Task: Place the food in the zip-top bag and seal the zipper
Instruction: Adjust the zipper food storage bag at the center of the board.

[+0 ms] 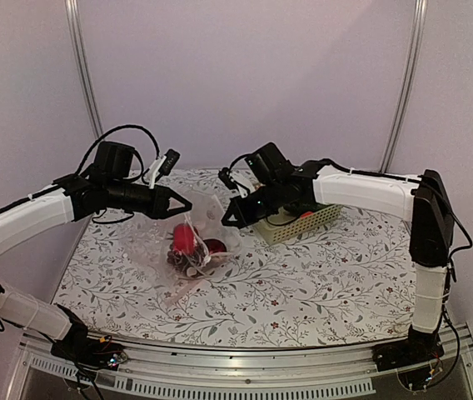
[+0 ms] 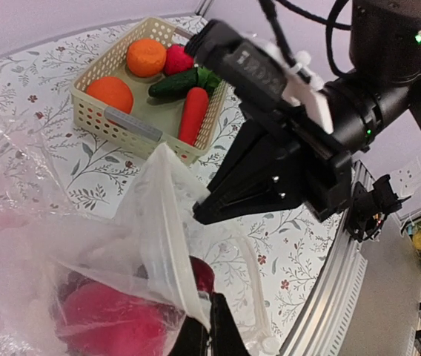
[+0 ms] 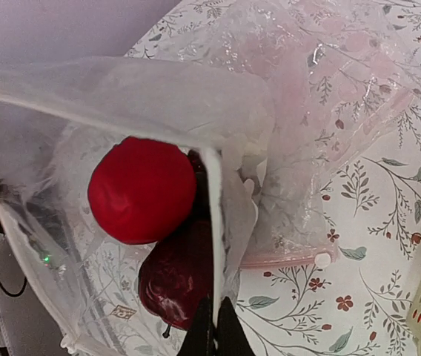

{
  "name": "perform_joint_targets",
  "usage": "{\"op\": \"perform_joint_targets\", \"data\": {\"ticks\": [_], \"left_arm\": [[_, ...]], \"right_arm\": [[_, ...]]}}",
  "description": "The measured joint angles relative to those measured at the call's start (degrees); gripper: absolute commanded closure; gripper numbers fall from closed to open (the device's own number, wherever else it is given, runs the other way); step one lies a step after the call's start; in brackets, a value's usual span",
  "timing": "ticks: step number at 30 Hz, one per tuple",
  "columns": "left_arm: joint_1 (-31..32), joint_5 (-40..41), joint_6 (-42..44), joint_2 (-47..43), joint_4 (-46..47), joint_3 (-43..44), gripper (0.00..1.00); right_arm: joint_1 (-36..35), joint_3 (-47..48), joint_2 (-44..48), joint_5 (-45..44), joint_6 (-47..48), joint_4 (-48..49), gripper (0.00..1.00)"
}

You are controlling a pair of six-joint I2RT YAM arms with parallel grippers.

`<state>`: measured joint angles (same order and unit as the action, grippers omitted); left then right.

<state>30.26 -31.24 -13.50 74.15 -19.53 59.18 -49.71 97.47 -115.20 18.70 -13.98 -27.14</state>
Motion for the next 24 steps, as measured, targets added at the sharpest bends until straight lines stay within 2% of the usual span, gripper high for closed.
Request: {"op": "perform_joint_targets", "data": {"ticks": [5,11,16,24], "left_arm": [[-0.20,-0.68,1.14,-0.66,-1.77,0.63,1.00],[0.31,-5.14,1.73,-0.42,-3.34,6.49,1.00],[4.24,-5.77,1.86,1.31,-4.81,10.43,1.00],[10.40,-5.27,0.74,7.08,-6.21,11.67,1.00]], "right_arm": [[-1.05,-0.22,9.62,3.13,-1.44,-0.15,1.00],[-2.03,1.36,21.88,4.55,-1.77,0.72,1.00],[-2.03,-0.04,22.53,3.85,-2.71,1.01,1.00],[-2.01,-6.23,22.53,-2.60,-5.18,-1.95,1.00]]}}
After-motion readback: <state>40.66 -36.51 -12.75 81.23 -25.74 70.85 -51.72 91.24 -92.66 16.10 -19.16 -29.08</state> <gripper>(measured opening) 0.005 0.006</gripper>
